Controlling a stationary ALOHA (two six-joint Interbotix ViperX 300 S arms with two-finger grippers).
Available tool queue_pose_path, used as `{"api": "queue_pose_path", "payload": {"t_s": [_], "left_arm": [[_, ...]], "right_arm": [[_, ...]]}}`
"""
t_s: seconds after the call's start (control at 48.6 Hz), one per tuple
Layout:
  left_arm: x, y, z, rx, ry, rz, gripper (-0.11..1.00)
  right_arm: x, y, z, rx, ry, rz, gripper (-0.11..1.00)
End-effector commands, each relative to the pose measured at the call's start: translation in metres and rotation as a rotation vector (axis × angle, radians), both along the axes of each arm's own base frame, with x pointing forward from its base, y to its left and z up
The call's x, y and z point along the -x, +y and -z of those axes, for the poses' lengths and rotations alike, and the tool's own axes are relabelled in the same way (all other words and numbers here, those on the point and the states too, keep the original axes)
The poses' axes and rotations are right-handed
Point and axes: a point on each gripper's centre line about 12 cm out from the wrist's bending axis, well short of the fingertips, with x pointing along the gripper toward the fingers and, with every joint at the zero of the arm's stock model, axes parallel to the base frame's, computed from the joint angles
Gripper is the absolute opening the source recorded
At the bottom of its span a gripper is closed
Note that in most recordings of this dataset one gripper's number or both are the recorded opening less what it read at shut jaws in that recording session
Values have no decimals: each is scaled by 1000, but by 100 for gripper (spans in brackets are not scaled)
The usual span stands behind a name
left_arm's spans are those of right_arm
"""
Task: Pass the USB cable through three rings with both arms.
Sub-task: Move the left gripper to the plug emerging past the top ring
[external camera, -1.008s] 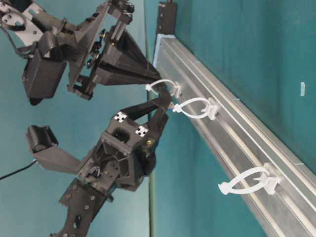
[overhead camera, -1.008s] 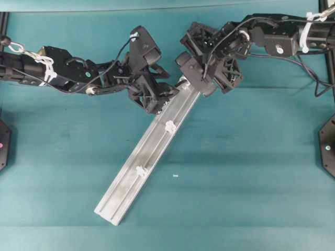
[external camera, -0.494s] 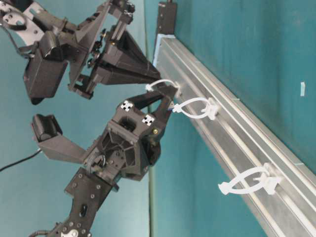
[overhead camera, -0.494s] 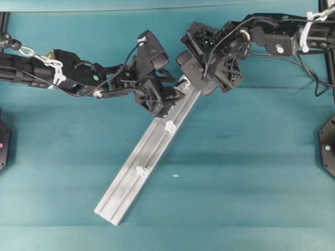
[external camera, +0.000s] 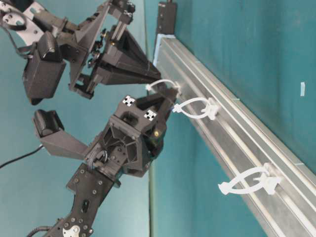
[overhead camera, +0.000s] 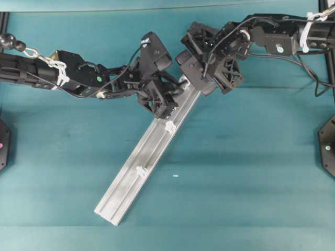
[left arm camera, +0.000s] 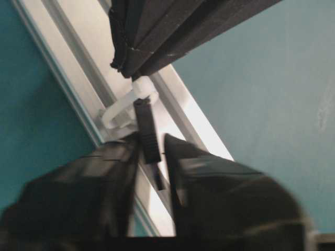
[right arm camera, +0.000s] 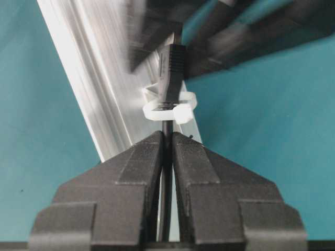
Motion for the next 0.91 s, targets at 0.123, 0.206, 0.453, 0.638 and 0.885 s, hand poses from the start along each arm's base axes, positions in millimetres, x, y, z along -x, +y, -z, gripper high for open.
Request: {"api": "queue_pose_path", "payload": {"t_s": [0.123, 0.206, 0.453, 0.638, 0.885], "left_arm": [[-7, -4, -12, -14, -34, 16, 9], [-7, -3, -14, -16, -37, 15, 9], [-7, -6, -13, -16, -39, 20, 9], [-6, -7, -16, -6, -41, 17, 9], [-1, -10, -16, 22, -47, 4, 9]], "right_arm": [[-3, 0, -1, 4, -9, -4, 10], [-3, 0, -1, 4, -9, -4, 10], [-3, 0, 0, 17, -25, 9, 10], [0, 1, 1, 15, -22, 15, 10], [3, 4, 3, 8, -21, 30, 28]]}}
